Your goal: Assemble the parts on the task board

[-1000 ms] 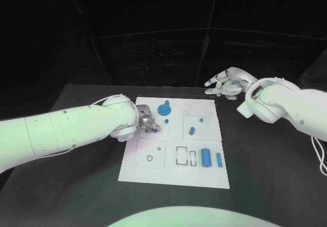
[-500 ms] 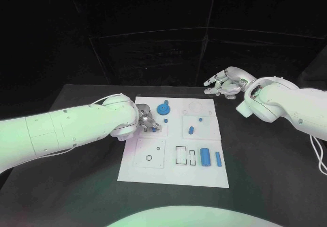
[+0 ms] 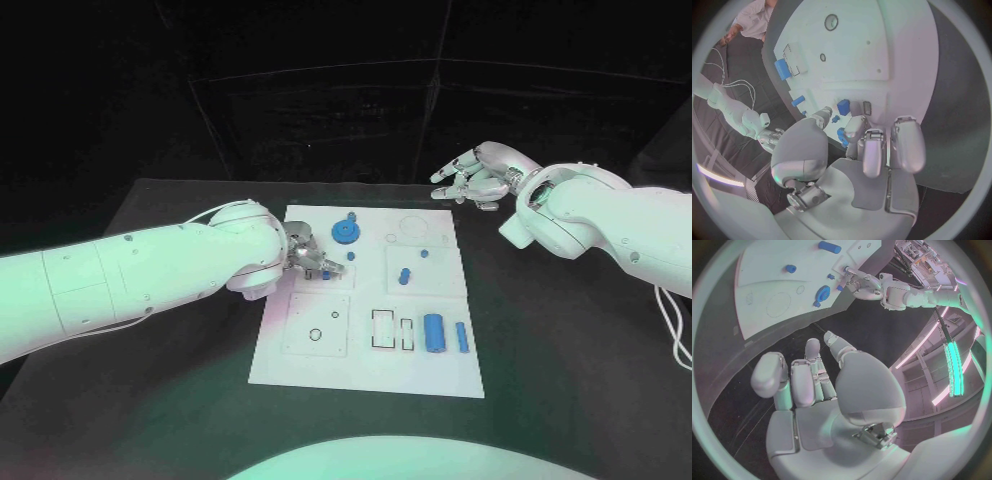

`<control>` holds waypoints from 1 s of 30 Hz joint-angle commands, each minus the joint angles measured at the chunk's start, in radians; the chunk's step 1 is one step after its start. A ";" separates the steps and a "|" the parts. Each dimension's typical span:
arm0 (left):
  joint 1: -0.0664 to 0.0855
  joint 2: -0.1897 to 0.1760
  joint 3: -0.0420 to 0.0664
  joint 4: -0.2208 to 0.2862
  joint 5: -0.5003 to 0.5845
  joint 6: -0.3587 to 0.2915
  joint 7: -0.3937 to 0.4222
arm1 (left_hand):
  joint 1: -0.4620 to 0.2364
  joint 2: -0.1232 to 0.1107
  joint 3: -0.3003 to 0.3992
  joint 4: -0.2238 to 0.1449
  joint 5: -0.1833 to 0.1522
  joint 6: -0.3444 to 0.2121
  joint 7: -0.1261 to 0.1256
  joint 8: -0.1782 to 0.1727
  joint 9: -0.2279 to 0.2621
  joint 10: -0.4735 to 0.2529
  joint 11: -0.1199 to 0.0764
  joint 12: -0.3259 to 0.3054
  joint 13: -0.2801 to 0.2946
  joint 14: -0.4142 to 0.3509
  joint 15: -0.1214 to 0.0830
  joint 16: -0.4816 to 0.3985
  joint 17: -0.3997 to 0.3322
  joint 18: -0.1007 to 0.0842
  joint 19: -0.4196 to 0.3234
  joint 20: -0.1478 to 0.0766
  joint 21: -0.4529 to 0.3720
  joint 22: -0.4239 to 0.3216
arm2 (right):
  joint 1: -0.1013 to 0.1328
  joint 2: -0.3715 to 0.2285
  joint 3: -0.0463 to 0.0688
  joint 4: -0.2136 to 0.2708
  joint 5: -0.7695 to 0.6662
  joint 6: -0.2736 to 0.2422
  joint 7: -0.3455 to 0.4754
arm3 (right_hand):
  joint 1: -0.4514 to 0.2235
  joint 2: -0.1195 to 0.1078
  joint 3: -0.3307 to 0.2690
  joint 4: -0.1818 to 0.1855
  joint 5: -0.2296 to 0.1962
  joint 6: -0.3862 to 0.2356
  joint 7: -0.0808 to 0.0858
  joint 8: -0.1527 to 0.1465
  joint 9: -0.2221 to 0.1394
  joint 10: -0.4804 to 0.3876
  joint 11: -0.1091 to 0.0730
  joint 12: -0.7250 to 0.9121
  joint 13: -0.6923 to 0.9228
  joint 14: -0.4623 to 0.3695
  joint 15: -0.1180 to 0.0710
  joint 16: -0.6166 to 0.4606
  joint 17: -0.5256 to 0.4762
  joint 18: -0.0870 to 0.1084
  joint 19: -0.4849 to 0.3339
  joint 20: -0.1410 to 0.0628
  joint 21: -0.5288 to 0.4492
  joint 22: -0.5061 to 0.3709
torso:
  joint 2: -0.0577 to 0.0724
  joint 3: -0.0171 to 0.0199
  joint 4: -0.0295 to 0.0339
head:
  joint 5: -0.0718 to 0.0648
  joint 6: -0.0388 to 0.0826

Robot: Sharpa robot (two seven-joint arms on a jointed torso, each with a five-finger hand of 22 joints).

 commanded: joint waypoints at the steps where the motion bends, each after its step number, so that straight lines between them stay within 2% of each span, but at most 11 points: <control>1: 0.005 -0.012 0.001 0.014 -0.005 -0.007 0.009 | 0.025 0.006 -0.034 0.007 0.001 0.005 -0.004 0.006 0.002 0.005 -0.003 0.006 -0.001 0.106 -0.007 0.003 0.263 -0.011 0.019 -0.009 0.005 0.000 | 0.002 0.000 0.001 -0.001 -0.002 0.009 0.005 | -0.002 0.004 -0.005 0.001 0.005 0.000 -0.001 0.003 0.001 -0.010 0.000 -0.005 -0.002 0.028 0.002 -0.006 -0.002 0.007 -0.009 0.001 -0.004 -0.002 | 0.000 0.0000 0.0006 | -0.001 0.000; 5: 0.016 -0.031 0.005 0.032 -0.005 -0.009 0.015 | 0.053 0.016 -0.069 0.010 0.001 0.000 -0.003 0.004 0.003 0.001 -0.002 0.002 -0.007 0.106 -0.008 0.003 0.263 -0.009 0.016 -0.010 -0.001 -0.008 | 0.002 -0.001 0.001 -0.001 -0.002 0.009 0.005 | -0.002 0.004 -0.005 0.001 0.005 0.000 -0.001 0.003 0.001 -0.010 0.000 -0.005 -0.002 0.028 0.002 -0.006 -0.002 0.007 -0.009 0.001 -0.004 -0.002 | 0.000 -0.0002 0.0002 | -0.001 0.001; 7: 0.024 -0.039 0.013 0.039 -0.005 -0.007 0.018 | 0.070 0.023 -0.086 0.010 0.001 -0.007 -0.001 0.001 0.003 -0.004 -0.001 -0.003 -0.014 0.106 -0.006 0.003 0.263 -0.007 0.013 -0.009 -0.008 -0.018 | 0.002 -0.002 0.001 -0.003 -0.003 0.010 0.005 | -0.002 0.004 -0.005 0.001 0.005 0.000 -0.001 0.003 0.001 -0.010 0.000 -0.005 -0.002 0.028 0.002 -0.006 -0.002 0.007 -0.009 0.001 -0.004 -0.002 | 0.000 -0.0002 -0.0002 | -0.001 0.001; 11: 0.038 -0.051 0.047 0.046 -0.005 0.022 0.023 | 0.111 0.039 -0.121 0.008 0.002 -0.045 0.013 -0.028 -0.011 -0.022 0.012 -0.018 -0.033 0.106 0.002 0.003 0.263 -0.002 0.004 -0.004 -0.029 -0.046 | 0.002 -0.002 0.001 -0.005 -0.003 0.010 0.005 | -0.002 0.004 -0.005 0.001 0.005 0.000 -0.001 0.003 0.001 -0.010 0.000 -0.005 -0.002 0.028 0.002 -0.006 -0.002 0.007 -0.009 0.001 -0.004 -0.002 | 0.000 0.0006 -0.0006 | -0.001 0.001; 12: 0.045 -0.055 0.067 0.042 -0.005 0.048 0.024 | 0.128 0.047 -0.137 0.009 0.002 -0.068 0.024 -0.051 -0.026 -0.029 0.019 -0.024 -0.042 0.106 0.008 0.003 0.263 -0.002 0.003 0.001 -0.033 -0.052 | 0.002 -0.001 0.001 -0.006 -0.003 0.010 0.005 | -0.002 0.004 -0.005 0.001 0.005 0.000 -0.001 0.003 0.001 -0.010 0.000 -0.005 -0.002 0.028 0.002 -0.006 -0.002 0.007 -0.009 0.001 -0.004 -0.002 | 0.000 0.0006 -0.0007 | 0.000 0.001; 13: 0.050 -0.056 0.075 0.037 -0.005 0.064 0.024 | 0.136 0.052 -0.148 0.011 0.002 -0.077 0.030 -0.064 -0.037 -0.032 0.025 -0.027 -0.045 0.106 0.012 0.003 0.263 -0.002 0.002 0.005 -0.036 -0.054 | 0.002 -0.001 0.001 -0.007 -0.003 0.011 0.005 | -0.002 0.004 -0.005 0.001 0.005 0.000 -0.001 0.003 0.001 -0.010 0.000 -0.005 -0.002 0.028 0.002 -0.006 -0.002 0.007 -0.009 0.001 -0.004 -0.002 | 0.000 0.0004 -0.0007 | 0.000 0.001; 17: 0.075 -0.051 0.093 0.000 -0.004 0.131 0.025 | 0.155 0.067 -0.172 0.016 0.001 -0.086 0.040 -0.090 -0.062 -0.036 0.034 -0.028 -0.050 0.106 0.020 0.003 0.263 -0.002 0.002 0.013 -0.037 -0.054 | 0.002 0.001 0.001 -0.010 -0.003 0.012 0.005 | -0.002 0.004 -0.005 0.001 0.005 0.000 -0.001 0.003 0.001 -0.010 0.000 -0.005 -0.002 0.028 0.002 -0.006 -0.002 0.007 -0.009 0.001 -0.004 -0.002 | 0.000 0.0006 -0.0012 | 0.001 0.002; 20: 0.092 -0.033 0.099 -0.052 -0.004 0.184 0.021 | 0.161 0.073 -0.185 0.020 0.002 -0.086 0.043 -0.099 -0.073 -0.037 0.037 -0.029 -0.052 0.106 0.023 0.003 0.263 -0.002 0.002 0.016 -0.037 -0.052 | 0.002 0.002 0.001 -0.011 -0.005 0.013 0.005 | -0.002 0.004 -0.005 0.001 0.005 0.000 -0.001 0.003 0.001 -0.010 0.000 -0.005 -0.002 0.028 0.002 -0.006 -0.002 0.007 -0.009 0.001 -0.004 -0.002 | 0.000 0.0008 -0.0012 | 0.007 0.002; 23: 0.100 -0.006 0.102 -0.113 -0.004 0.219 0.018 | 0.169 0.084 -0.201 0.026 0.002 -0.081 0.045 -0.108 -0.085 -0.038 0.039 -0.029 -0.053 0.106 0.026 0.003 0.263 -0.002 0.002 0.019 -0.036 -0.051 | 0.002 0.003 0.001 -0.012 -0.008 0.013 0.005 | -0.002 0.004 -0.005 0.001 0.005 0.000 -0.001 0.003 0.001 -0.010 0.000 -0.005 -0.002 0.028 0.002 -0.006 -0.002 0.007 -0.009 0.001 -0.004 -0.002 | 0.001 0.0010 -0.0026 | 0.011 0.003; 30: 0.104 0.064 0.098 -0.248 -0.007 0.260 0.025 | 0.179 0.103 -0.214 0.033 0.002 -0.075 0.047 -0.114 -0.098 -0.040 0.041 -0.029 -0.055 0.106 0.028 0.003 0.263 -0.002 0.003 0.022 -0.035 -0.048 | 0.002 0.007 0.001 -0.013 -0.010 0.015 0.005 | -0.002 0.004 -0.005 0.001 0.005 0.000 -0.001 0.003 0.001 -0.010 0.000 -0.005 -0.002 0.028 0.002 -0.006 -0.002 0.007 -0.009 0.001 -0.004 -0.002 | 0.002 -0.0005 -0.0021 | 0.011 0.004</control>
